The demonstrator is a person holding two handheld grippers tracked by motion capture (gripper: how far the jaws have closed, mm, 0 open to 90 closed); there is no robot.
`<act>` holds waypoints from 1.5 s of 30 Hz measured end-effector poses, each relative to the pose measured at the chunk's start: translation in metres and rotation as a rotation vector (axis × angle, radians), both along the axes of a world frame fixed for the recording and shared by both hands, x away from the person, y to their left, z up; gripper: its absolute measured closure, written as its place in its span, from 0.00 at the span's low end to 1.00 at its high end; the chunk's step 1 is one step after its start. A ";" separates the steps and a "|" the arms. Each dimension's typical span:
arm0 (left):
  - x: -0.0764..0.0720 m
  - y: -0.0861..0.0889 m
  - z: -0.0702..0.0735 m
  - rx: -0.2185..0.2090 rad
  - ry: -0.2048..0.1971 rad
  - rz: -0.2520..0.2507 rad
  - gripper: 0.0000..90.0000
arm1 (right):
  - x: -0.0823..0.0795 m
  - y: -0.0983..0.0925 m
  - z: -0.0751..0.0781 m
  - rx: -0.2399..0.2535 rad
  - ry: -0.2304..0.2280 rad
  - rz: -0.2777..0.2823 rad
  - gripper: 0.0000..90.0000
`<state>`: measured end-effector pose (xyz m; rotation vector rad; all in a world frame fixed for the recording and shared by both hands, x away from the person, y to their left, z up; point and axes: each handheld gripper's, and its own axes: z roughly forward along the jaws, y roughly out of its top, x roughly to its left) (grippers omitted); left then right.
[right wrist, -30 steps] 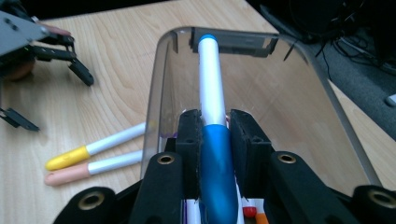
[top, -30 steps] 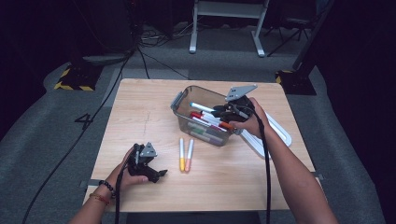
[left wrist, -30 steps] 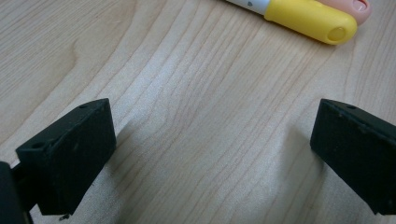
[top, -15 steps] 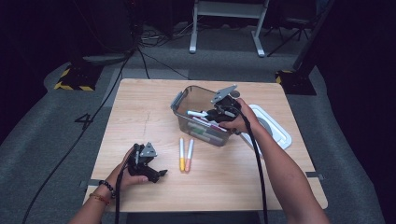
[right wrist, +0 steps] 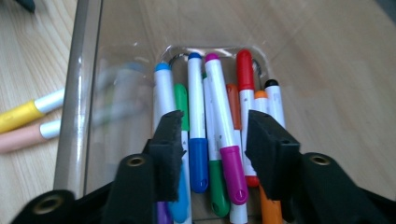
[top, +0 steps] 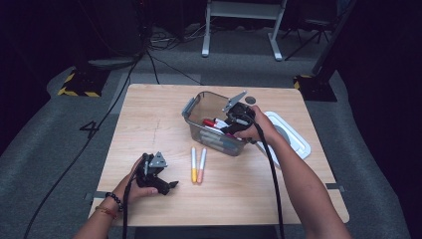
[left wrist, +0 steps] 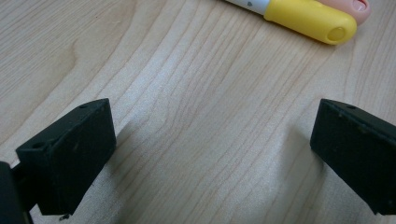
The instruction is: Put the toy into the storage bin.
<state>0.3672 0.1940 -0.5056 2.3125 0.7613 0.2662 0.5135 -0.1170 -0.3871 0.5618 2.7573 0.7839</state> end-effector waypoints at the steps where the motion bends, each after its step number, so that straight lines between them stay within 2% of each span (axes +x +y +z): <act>1: 0.000 0.000 0.000 0.000 0.000 0.000 0.01 | -0.001 -0.002 0.002 0.018 -0.007 -0.012 0.57; 3: 0.000 0.000 0.000 -0.001 0.000 -0.001 0.01 | -0.003 -0.005 0.007 0.043 -0.031 -0.037 0.49; 6: 0.000 0.000 0.000 -0.001 0.000 -0.001 0.01 | -0.011 -0.016 0.019 0.112 -0.071 -0.074 0.38; 12: 0.000 0.000 0.000 -0.001 0.000 0.000 0.01 | -0.034 -0.047 0.041 0.266 -0.167 -0.146 0.31; 15: 0.000 0.000 0.000 -0.001 0.000 0.000 0.01 | -0.049 -0.062 0.049 0.290 -0.207 -0.149 0.27; 19: 0.000 0.000 0.000 0.000 0.000 0.001 0.01 | -0.070 -0.081 0.051 0.254 -0.283 -0.160 0.26; 20: 0.000 0.000 0.000 0.000 0.000 0.001 0.01 | -0.070 -0.081 0.051 0.254 -0.283 -0.160 0.26; 21: 0.000 0.000 0.000 0.000 0.000 0.001 0.01 | -0.080 -0.091 0.050 0.280 -0.285 -0.168 0.27; 25: 0.000 0.000 0.000 0.000 -0.001 0.000 0.01 | -0.096 -0.104 0.050 0.318 -0.306 -0.167 0.27; 27: 0.000 0.000 0.000 0.001 -0.001 0.000 0.01 | -0.105 -0.108 0.046 0.302 -0.332 -0.174 0.27; 37: 0.000 0.000 0.000 0.001 0.000 0.003 0.01 | -0.142 -0.115 0.013 0.333 -0.333 -0.181 0.29; 39: 0.000 0.000 0.000 0.001 0.000 0.003 0.01 | -0.146 -0.115 0.007 0.352 -0.311 -0.177 0.29; 45: 0.000 0.000 0.000 0.001 -0.001 0.003 0.01 | -0.157 -0.110 -0.016 0.361 -0.257 -0.168 0.29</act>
